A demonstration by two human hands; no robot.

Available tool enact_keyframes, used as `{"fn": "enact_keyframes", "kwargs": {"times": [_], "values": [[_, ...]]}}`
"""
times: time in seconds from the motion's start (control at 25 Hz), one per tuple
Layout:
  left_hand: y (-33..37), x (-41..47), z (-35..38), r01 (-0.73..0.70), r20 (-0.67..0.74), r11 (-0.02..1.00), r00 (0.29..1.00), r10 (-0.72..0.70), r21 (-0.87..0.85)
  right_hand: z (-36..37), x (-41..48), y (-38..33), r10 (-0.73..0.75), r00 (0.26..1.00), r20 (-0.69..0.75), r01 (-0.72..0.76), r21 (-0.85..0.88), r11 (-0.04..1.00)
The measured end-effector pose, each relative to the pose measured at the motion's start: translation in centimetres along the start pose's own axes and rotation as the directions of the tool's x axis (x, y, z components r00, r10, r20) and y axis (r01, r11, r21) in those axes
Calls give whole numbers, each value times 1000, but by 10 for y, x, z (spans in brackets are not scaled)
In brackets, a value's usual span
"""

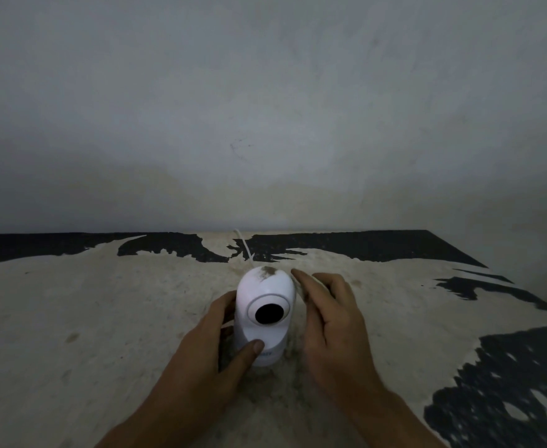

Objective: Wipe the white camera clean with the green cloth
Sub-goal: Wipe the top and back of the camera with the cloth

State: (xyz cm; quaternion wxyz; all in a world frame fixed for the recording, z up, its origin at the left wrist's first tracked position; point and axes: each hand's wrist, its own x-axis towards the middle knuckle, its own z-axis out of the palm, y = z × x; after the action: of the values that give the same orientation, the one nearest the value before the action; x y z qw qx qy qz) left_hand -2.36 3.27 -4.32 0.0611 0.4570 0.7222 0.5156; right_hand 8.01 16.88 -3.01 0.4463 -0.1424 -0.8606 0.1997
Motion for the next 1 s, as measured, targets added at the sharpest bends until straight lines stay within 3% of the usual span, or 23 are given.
{"fn": "enact_keyframes", "kwargs": {"times": [0.28, 0.52, 0.72, 0.88, 1.0], "values": [[-3, -1, 1, -14, -4, 1000, 1000, 14, 4, -4, -5, 7, -5, 989, 147, 16, -79, 997], [-2, -1, 1, -5, 8, 1000, 1000, 5, 1, -11, -3, -1, -42, 998, 36, 40, 62, 997], [-3, -1, 0, -10, 20, 1000, 1000, 10, -16, -12, -2, 5, -61, 998, 9, 61, 9, 998], [-4, 0, 1, 8, 12, 1000, 1000, -8, -11, -6, 0, -5, -204, 979, -11, 201, -108, 974], [-4, 0, 1, -4, 26, 1000, 1000, 5, -23, -5, 6, 1, -152, 987, -49, 144, -144, 979]]}}
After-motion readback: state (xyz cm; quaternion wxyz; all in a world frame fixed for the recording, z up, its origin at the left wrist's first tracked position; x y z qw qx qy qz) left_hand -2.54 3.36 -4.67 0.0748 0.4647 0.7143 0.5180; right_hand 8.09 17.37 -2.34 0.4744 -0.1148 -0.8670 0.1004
